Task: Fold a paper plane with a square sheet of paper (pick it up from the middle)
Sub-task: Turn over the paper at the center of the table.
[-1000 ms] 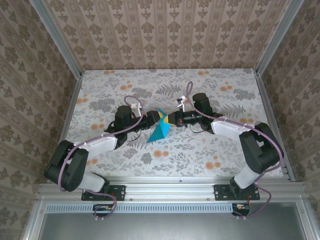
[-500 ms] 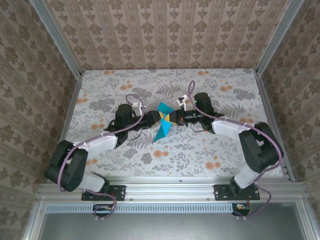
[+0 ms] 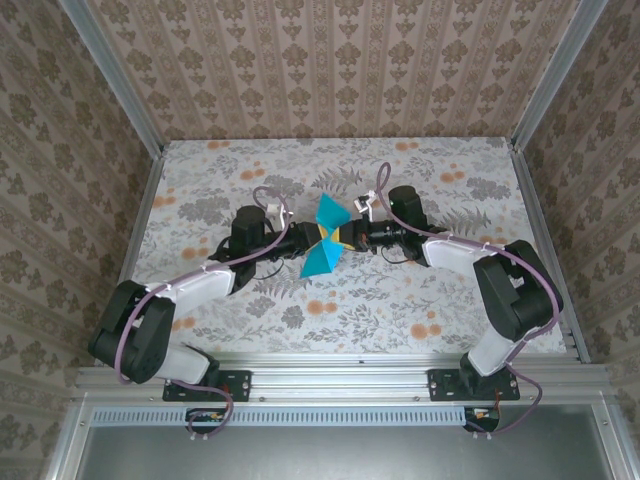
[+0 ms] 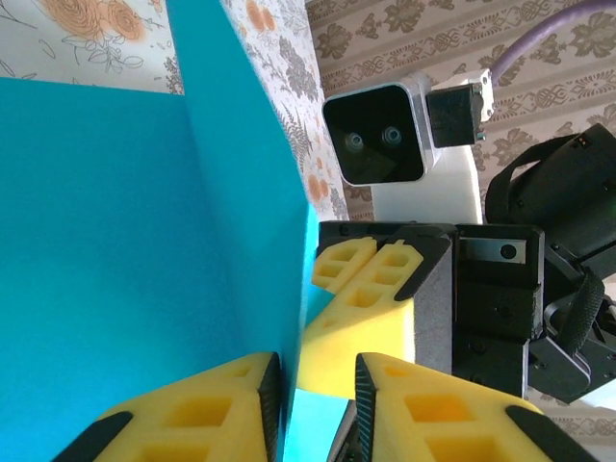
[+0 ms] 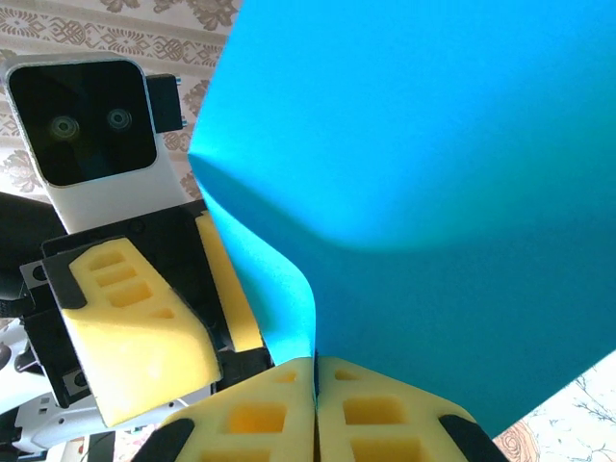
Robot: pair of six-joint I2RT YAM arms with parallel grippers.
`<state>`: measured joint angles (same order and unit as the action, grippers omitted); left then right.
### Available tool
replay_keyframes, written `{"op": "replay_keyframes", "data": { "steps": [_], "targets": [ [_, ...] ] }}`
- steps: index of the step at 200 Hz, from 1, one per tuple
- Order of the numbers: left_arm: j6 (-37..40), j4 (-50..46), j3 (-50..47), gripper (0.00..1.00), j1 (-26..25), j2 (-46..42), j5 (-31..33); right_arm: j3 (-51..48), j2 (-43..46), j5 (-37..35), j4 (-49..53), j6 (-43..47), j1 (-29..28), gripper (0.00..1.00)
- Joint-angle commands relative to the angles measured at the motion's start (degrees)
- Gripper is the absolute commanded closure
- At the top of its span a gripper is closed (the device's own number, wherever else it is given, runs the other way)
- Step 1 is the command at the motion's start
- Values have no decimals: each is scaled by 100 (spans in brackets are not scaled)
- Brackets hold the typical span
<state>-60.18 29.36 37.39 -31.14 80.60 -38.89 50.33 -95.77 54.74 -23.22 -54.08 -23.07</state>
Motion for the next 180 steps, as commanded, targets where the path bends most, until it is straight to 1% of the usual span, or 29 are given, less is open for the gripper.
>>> {"op": "replay_keyframes", "data": {
  "steps": [1,51,75,83,106,130,138,153,180],
  "targets": [
    [284,-188,233,74,-24,61,-138,-13,-83,150,-167,-58,31,90],
    [513,-526,330,81,-24,71,-87,-5,-94,154,-152,-52,52,89],
    [530,-567,328,86,-7,68,-84,-14,-86,160,-132,-33,58,88],
    [528,-581,326,88,2,65,-83,-24,-89,150,-121,-31,63,87],
    [508,-583,330,92,35,59,-80,-50,-50,133,-57,19,99,84],
    [477,-607,318,93,63,61,-24,-56,37,77,209,187,139,75],
    [452,-588,315,93,72,61,-9,-74,88,51,323,263,170,71],
    [380,-516,292,94,103,60,30,-153,263,-25,546,397,252,62],
    [209,-315,269,94,133,70,100,-416,601,-240,880,570,364,52]
  ]
}}
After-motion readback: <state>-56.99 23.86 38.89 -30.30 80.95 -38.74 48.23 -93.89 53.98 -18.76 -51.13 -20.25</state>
